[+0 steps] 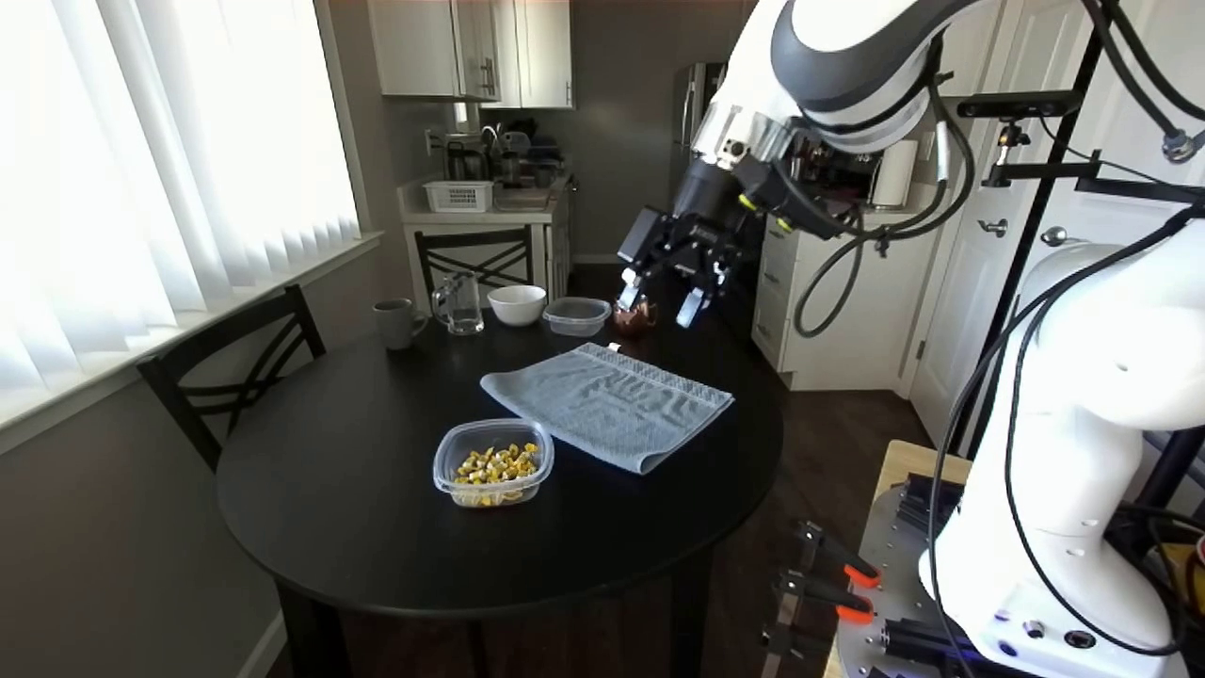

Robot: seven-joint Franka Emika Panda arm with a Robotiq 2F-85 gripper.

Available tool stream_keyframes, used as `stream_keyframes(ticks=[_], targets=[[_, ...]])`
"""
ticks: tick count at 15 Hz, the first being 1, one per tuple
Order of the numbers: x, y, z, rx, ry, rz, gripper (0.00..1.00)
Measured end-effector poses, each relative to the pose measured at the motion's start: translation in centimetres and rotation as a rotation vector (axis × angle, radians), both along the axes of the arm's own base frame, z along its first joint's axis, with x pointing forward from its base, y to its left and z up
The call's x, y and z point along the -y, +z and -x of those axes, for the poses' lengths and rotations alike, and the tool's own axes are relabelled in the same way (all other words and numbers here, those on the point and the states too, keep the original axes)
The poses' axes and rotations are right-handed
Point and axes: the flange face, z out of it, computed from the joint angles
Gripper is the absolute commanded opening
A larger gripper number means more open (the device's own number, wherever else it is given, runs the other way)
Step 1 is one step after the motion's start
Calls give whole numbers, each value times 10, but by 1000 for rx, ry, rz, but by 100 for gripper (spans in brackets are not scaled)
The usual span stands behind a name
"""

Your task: Pour the candy onto the blue towel.

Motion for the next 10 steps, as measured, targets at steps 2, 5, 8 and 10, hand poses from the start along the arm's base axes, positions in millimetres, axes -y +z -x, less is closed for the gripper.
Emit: stream_keyframes(ticks=[2,5,8,10], targets=[[-31,-19,-15,35,-100,15,100],[-61,-51,-40,97,-242,41,100],[-66,-89,-70,133,-365,77,100],[-42,-109,-84,118,-442,113,100]])
